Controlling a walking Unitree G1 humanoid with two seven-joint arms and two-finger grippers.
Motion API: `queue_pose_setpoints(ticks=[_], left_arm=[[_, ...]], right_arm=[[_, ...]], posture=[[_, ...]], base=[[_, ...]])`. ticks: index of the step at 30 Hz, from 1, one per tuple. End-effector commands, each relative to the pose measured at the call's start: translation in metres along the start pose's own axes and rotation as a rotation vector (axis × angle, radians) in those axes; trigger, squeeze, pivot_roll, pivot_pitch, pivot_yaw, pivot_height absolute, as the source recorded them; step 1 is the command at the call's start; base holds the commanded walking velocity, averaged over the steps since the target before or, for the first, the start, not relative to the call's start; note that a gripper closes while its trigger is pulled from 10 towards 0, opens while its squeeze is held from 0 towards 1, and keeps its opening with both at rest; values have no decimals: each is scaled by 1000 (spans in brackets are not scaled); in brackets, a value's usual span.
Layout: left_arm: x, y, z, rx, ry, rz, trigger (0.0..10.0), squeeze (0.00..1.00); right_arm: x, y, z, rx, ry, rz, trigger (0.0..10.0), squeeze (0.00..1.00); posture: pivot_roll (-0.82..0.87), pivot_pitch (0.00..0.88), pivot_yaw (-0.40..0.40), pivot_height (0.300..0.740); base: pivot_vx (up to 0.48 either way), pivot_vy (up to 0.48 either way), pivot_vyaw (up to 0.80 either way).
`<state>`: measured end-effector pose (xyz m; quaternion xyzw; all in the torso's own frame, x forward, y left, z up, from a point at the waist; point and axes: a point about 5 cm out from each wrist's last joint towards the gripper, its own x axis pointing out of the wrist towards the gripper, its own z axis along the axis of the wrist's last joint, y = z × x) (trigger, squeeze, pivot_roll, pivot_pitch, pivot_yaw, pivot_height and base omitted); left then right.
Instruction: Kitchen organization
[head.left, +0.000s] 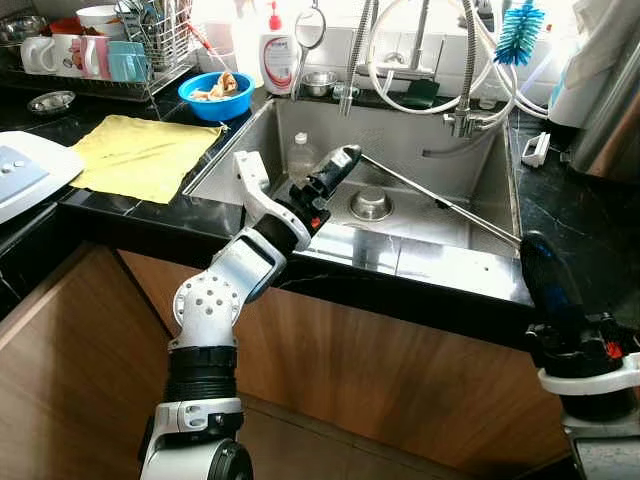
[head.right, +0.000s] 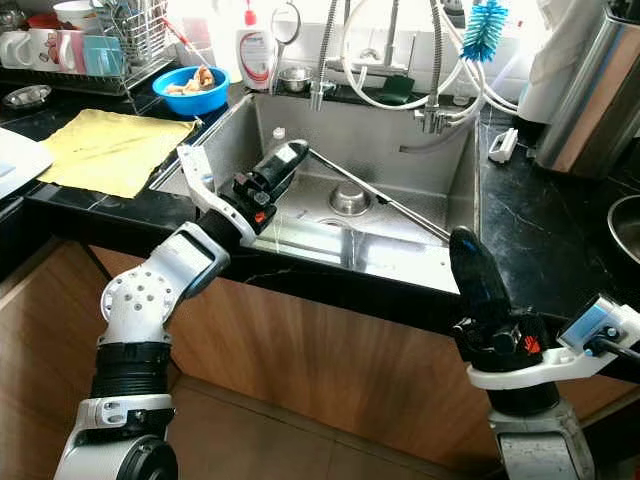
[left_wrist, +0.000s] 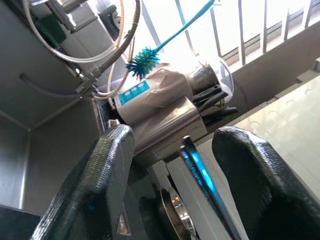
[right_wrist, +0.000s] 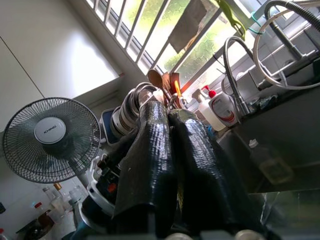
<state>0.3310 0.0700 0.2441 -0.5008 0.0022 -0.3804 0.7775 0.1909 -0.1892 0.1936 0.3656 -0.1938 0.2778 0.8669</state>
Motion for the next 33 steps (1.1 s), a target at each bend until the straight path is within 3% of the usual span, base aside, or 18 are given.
queue_pose_setpoints(ticks=[1, 16, 17, 19, 21, 22, 24, 33], left_arm=[[3, -8, -3, -45, -2, -40, 10000, 0], [1, -16, -12, -86, 66, -87, 10000, 0], [0, -16, -12, -87, 68, -89, 9608, 0], [0, -16, -12, -89, 69, -90, 6000, 0], [0, -16, -11, -90, 67, -84, 3255, 0], [0, -16, -11, -93, 68, -86, 549, 0], [-1, -17, -12, -102, 72, -95, 0, 0], [-3, -19, -13, -115, 89, -115, 0, 0]], right_arm=[[0, 4, -1, 9, 1, 25, 10000, 0], [0, 5, -5, 11, 16, 39, 10000, 0], [0, 5, -5, 9, 20, 41, 10000, 0], [0, 5, -6, 9, 24, 44, 10000, 0], [0, 5, -7, 7, 29, 43, 10000, 0], [0, 5, -8, 7, 31, 43, 10000, 0], [0, 4, -8, -1, 38, 42, 10000, 0], [-1, 3, -9, -12, 48, 44, 10000, 0]], posture=[[-5, 47, 18, 740], [-1, 47, 21, 740], [0, 47, 20, 740], [0, 47, 20, 740], [1, 49, 20, 740], [2, 49, 20, 740], [2, 48, 21, 740], [2, 49, 20, 740]], base=[[0, 0, 0], [0, 0, 0], [0, 0, 0], [0, 0, 0], [0, 0, 0], [0, 0, 0], [0, 0, 0], [0, 0, 0]])
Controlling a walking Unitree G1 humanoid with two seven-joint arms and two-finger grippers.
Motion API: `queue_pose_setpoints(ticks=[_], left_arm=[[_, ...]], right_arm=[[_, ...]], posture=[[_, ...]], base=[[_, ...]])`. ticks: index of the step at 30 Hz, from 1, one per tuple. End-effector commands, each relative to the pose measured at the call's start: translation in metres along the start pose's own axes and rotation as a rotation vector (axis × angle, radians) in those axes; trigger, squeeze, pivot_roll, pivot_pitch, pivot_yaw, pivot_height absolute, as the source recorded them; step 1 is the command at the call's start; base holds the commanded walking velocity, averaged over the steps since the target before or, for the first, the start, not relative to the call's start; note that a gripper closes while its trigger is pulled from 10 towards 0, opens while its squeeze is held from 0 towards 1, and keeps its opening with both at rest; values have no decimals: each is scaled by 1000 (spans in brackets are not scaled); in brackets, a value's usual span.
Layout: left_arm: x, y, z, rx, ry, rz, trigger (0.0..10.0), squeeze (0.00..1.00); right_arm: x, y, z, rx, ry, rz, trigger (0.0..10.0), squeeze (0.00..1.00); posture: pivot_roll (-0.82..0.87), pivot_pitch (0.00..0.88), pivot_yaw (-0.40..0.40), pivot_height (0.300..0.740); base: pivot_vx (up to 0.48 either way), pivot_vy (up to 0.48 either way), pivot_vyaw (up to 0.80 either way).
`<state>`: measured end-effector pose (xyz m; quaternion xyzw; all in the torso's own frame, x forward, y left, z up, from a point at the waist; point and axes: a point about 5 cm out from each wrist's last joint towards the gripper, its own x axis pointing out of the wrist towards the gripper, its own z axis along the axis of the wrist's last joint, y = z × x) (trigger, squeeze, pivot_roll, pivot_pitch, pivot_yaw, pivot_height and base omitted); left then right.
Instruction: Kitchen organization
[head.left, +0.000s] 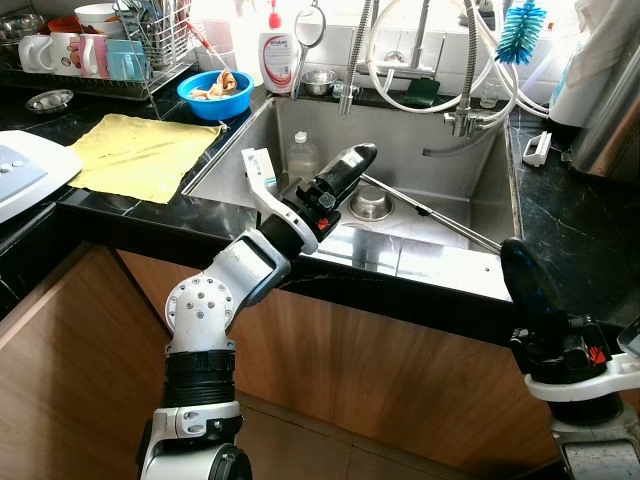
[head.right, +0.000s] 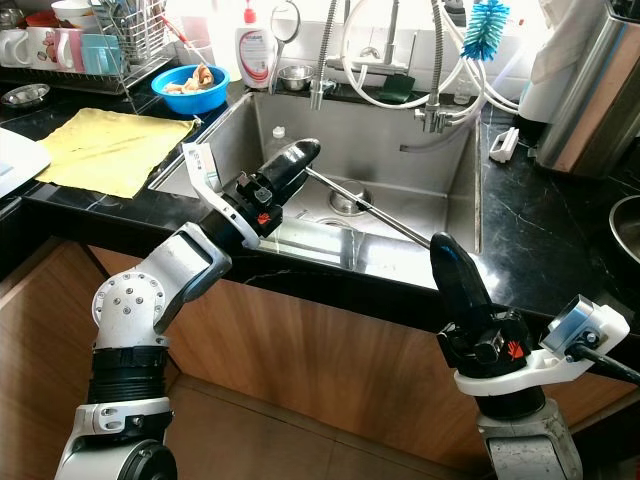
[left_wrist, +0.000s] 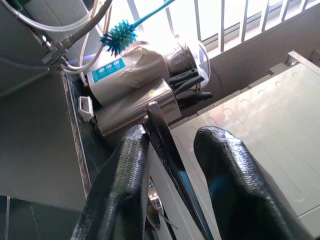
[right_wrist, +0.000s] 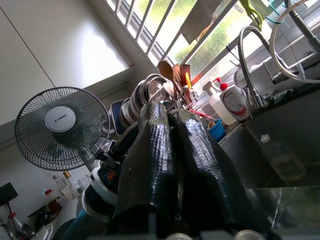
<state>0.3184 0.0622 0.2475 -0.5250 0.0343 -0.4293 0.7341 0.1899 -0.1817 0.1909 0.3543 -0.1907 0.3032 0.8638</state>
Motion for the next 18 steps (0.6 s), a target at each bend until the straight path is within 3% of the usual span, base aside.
queue_pose_setpoints(ticks=[1, 18], left_arm=[[1, -8, -5, -9, 11, -39, 0, 0], [1, -7, 5, -63, -51, -25, 0, 0]], right_arm=[[-2, -1, -2, -10, 22, -5, 10000, 0], [-2, -8, -5, -69, 40, -42, 10000, 0]], posture=[[3, 49, 20, 740], [7, 50, 19, 740]], base=[[0, 0, 0], [0, 0, 0]])
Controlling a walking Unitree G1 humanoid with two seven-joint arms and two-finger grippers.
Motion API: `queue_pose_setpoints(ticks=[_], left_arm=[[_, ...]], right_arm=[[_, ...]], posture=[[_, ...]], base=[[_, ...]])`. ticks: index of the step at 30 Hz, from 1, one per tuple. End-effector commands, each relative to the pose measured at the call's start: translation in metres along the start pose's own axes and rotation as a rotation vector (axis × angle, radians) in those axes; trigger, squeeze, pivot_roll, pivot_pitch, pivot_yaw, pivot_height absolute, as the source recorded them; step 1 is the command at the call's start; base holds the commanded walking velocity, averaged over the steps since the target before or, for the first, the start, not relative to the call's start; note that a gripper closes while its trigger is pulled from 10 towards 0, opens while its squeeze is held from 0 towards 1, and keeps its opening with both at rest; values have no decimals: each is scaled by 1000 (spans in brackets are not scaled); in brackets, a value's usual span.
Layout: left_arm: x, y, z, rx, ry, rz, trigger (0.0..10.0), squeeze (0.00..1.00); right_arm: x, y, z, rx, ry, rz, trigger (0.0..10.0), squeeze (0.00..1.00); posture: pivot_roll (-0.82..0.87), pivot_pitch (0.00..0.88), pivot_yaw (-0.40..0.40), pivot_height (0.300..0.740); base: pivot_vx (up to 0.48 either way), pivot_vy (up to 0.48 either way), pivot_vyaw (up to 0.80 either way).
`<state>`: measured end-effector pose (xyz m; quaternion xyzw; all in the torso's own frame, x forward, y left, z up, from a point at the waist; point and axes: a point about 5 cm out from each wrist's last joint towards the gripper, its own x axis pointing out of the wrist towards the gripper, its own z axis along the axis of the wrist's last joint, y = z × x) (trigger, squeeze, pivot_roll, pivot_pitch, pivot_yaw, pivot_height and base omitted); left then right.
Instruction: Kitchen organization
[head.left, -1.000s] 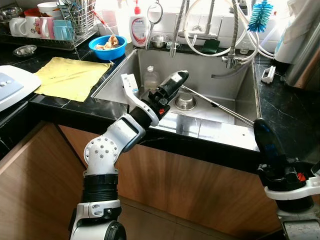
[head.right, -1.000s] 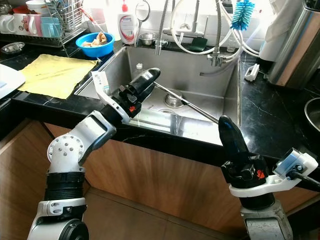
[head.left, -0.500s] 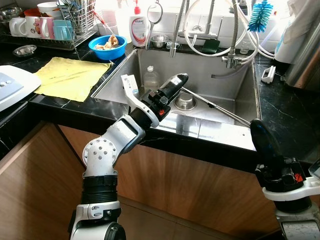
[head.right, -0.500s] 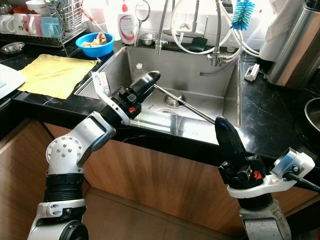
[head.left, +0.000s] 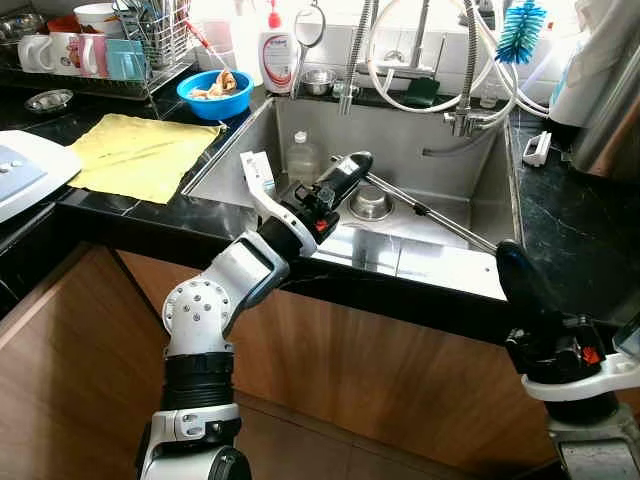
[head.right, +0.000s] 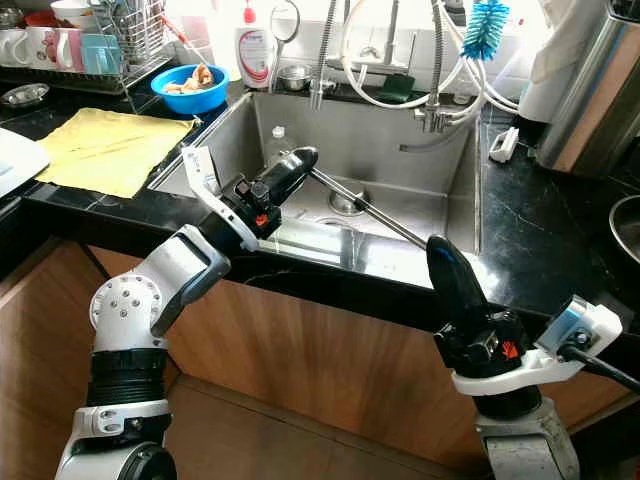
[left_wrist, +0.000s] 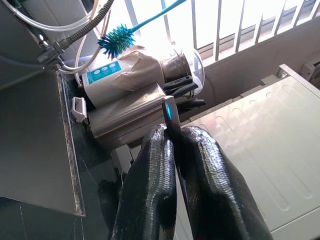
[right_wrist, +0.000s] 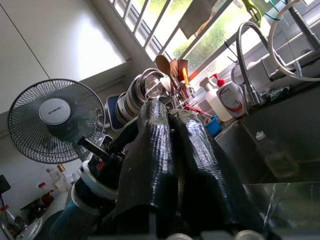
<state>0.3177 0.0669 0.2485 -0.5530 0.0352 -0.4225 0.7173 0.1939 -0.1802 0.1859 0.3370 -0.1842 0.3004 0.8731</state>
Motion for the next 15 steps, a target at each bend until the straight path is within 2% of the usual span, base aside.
queue_pose_setpoints(ticks=[1, 2, 3, 4, 15], left_arm=[[4, -6, 2, -6, -25, -20, 0, 0], [4, -6, 3, -9, -29, -20, 0, 0], [4, -6, 3, -11, -31, -20, 0, 0], [4, -5, 4, -17, -39, -16, 0, 0], [4, -4, 10, -69, -85, -8, 0, 0]], right_arm=[[-3, -6, 0, -39, 19, -44, 10000, 392], [-3, -7, 0, -42, 21, -51, 10000, 671], [-3, -8, -1, -44, 23, -56, 10000, 671], [-3, -8, -1, -43, 23, -56, 10000, 1000], [-4, -11, -1, -47, 24, -72, 10000, 1000]], posture=[[6, 49, 19, 740], [6, 49, 19, 740], [6, 49, 19, 740], [6, 49, 19, 740], [2, 41, 17, 740]], base=[[0, 0, 0], [0, 0, 0], [0, 0, 0], [0, 0, 0], [0, 0, 0]])
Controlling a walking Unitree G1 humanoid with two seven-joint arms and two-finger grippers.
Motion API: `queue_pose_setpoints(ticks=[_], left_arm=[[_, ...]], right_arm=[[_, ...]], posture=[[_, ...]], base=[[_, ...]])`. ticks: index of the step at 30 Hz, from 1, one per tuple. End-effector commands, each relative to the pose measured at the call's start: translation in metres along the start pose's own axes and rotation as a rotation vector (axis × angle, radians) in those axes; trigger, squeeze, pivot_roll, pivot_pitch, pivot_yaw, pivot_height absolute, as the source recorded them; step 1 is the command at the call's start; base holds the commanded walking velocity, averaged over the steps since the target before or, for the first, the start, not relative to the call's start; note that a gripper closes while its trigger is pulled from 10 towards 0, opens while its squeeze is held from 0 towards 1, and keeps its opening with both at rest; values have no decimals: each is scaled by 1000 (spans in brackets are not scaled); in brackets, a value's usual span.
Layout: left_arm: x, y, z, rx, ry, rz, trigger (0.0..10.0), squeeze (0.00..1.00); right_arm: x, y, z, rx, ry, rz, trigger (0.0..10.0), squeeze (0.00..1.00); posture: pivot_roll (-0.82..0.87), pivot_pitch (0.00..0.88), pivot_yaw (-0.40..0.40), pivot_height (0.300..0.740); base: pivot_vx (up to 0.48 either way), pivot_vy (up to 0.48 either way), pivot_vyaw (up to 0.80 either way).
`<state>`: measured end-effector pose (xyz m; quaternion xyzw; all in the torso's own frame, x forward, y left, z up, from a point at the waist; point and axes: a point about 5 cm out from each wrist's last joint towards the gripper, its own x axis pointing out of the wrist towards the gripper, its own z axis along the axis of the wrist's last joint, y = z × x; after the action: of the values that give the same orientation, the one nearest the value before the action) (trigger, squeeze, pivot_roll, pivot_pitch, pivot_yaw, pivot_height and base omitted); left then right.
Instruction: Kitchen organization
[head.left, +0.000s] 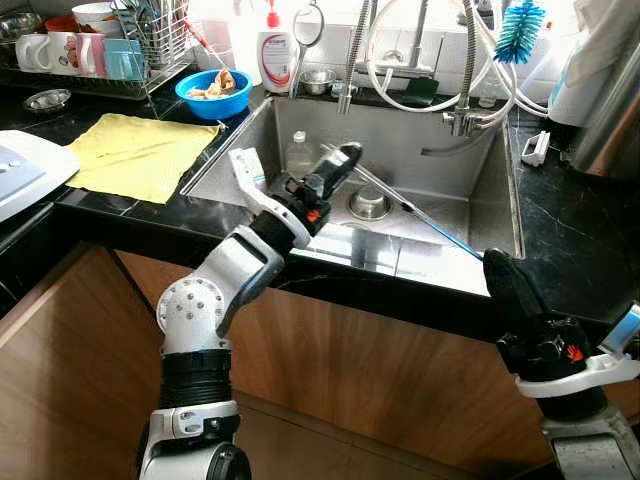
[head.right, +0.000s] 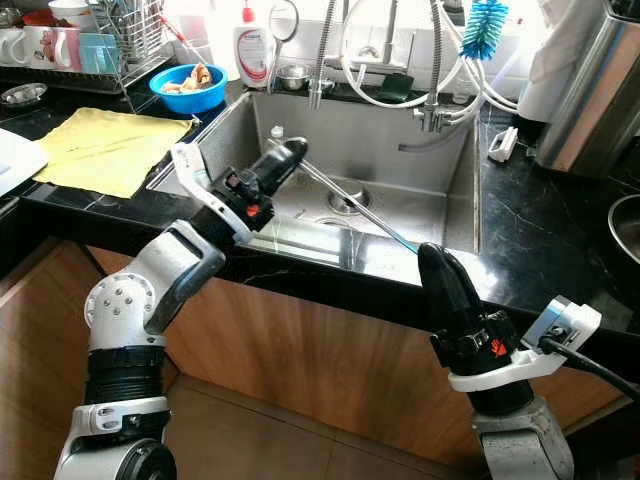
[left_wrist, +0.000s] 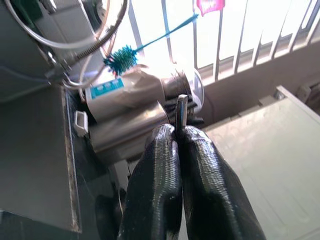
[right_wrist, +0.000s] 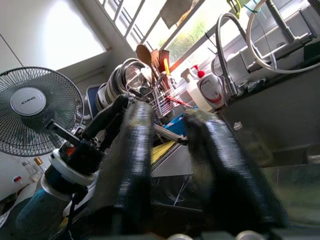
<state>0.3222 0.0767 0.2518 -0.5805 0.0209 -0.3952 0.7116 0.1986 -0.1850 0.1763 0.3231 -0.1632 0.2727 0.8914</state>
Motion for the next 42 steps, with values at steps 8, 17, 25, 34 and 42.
queue_pose_setpoints(ticks=[8, 17, 25, 34, 42], left_arm=[[4, 2, 7, -60, -82, 22, 0, 0], [4, 13, 31, 2, -238, 160, 0, 0], [1, 29, 50, 320, -334, 384, 10000, 0], [7, 33, 48, 617, -347, 461, 10000, 0], [-3, 54, 41, 238, -412, 507, 10000, 0]], right_arm=[[-3, -6, 2, -24, 0, -38, 10000, 1000], [-6, -21, 0, -65, 15, -152, 10000, 0], [-7, -22, 4, -102, 13, -190, 10000, 0], [0, -18, 6, -147, 15, -200, 10000, 0], [18, -10, 14, -260, 5, -245, 10000, 0]], posture=[[-2, 24, 14, 740], [-2, 10, 16, 740], [-5, 0, 16, 740], [-9, 2, 18, 740], [-16, 21, 19, 740]], base=[[0, 0, 0], [0, 0, 0], [0, 0, 0], [0, 0, 0], [0, 0, 0]])
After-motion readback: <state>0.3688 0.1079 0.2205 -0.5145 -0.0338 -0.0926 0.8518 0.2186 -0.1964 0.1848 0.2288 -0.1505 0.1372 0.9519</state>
